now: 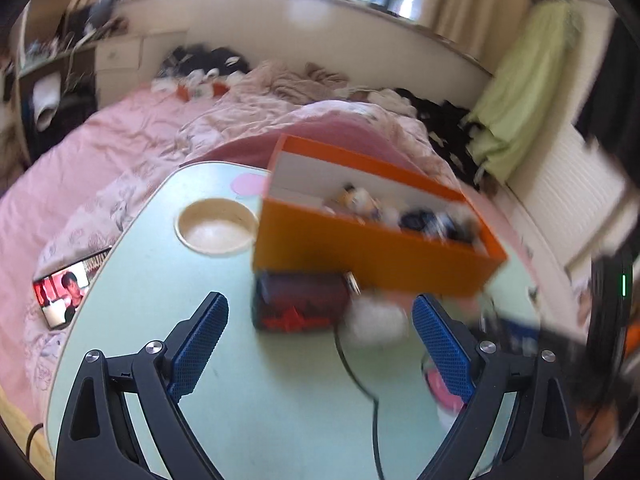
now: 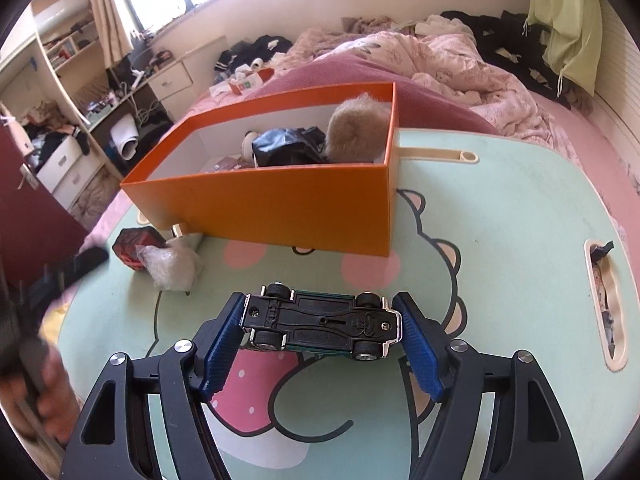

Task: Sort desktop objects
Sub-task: 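Grasp the green toy car beside the box with the right gripper, then grasp the red pencil case with the left gripper while the right gripper carries the car over the box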

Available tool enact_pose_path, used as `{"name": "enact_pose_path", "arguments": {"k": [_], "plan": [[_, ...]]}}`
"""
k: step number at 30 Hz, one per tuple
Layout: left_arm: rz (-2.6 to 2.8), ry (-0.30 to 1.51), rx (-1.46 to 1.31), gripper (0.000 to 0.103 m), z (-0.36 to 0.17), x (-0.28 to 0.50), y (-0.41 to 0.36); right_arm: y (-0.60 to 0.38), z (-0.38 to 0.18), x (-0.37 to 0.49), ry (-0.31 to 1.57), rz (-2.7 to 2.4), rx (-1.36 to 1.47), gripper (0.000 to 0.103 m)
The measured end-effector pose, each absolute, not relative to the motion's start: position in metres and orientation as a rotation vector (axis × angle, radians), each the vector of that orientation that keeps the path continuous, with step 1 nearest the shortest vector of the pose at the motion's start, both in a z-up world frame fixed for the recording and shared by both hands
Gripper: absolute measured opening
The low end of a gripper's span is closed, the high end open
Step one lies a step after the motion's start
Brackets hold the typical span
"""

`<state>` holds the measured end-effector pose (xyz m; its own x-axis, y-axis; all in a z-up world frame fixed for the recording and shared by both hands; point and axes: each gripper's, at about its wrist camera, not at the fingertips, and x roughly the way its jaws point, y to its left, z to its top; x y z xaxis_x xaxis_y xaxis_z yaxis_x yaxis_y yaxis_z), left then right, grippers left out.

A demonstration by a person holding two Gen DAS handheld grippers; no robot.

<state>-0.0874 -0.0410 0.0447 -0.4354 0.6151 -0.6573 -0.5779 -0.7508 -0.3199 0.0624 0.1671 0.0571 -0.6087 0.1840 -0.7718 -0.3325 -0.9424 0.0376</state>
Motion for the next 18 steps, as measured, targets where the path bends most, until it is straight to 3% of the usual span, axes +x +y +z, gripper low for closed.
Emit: {"name": "enact_pose_path", "arguments": {"k": [5, 9, 10, 18], "plan": [[2.194, -0.060, -1.081, 0.077, 0.041, -0.110, -0.036, 0.166, 0.054, 0.062, 0.256, 2.574, -1.210, 0.073], [2.164, -0.012, -1.125, 0.075, 0.028, -0.113, -0.032, 0.166, 0.053, 0.062, 0.261, 2.576, -1.208, 0.074], [2.164, 0.005, -1.136, 0.067, 0.023, -0.113, -0.031, 0.166, 0.054, 0.063, 0.259, 2.576, -1.208, 0.073], [2.149, 0.090, -1.164, 0.065, 0.010, -0.107, -0.018, 0.166, 0.054, 0.063, 0.258, 2.578, -1.208, 0.074]]}}
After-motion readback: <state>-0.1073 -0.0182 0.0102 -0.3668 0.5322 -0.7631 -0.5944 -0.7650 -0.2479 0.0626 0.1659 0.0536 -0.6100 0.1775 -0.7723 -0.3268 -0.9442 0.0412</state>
